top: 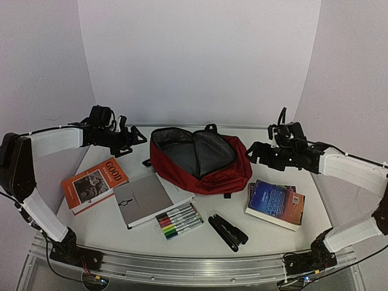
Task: Pack the student bag
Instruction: Pick up the book from the center of the board.
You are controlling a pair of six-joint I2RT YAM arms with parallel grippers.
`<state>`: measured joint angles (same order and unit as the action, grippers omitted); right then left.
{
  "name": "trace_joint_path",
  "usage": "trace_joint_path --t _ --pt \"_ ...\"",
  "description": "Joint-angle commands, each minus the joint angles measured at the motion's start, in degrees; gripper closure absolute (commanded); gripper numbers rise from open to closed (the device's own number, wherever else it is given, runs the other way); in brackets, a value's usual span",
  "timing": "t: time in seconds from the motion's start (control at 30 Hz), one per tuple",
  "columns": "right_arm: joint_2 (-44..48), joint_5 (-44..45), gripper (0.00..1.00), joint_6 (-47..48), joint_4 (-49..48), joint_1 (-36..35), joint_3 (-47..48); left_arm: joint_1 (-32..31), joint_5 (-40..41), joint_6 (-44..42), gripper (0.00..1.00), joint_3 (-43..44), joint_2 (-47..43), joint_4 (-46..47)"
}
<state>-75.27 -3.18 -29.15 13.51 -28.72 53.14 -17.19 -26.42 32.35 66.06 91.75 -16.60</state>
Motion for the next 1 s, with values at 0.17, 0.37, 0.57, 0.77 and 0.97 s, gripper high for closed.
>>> trace_joint_path --t 0.17,0.37,0.57,0.77,0.97 --pt "-4.50 3.83 0.07 -7.43 1.70 -14.85 -0.77 0.03 0.25 7.77 0.08 -15.68 -10.24 1.80" --pt "-10.58 7.81 0.14 -10.21 -0.31 -23.30 1.35 0.03 4.60 11.31 0.08 -23.36 -15.62 1.42" --pt "-17.05 -1.52 0.23 -16.14 -16.15 -26.33 0.63 0.02 7.15 15.56 0.03 -30.21 -21.82 2.86" --pt "-23.95 -3.97 0.40 -22.03 -26.99 -26.30 1.95 0.47 7.74 18.23 0.00 -32.83 -22.79 2.47" --pt "-28.33 -4.04 0.46 -25.20 -30.91 -26.30 2.26 0.49 10.51 18.17 0.00 -33.10 -25.88 -1.17"
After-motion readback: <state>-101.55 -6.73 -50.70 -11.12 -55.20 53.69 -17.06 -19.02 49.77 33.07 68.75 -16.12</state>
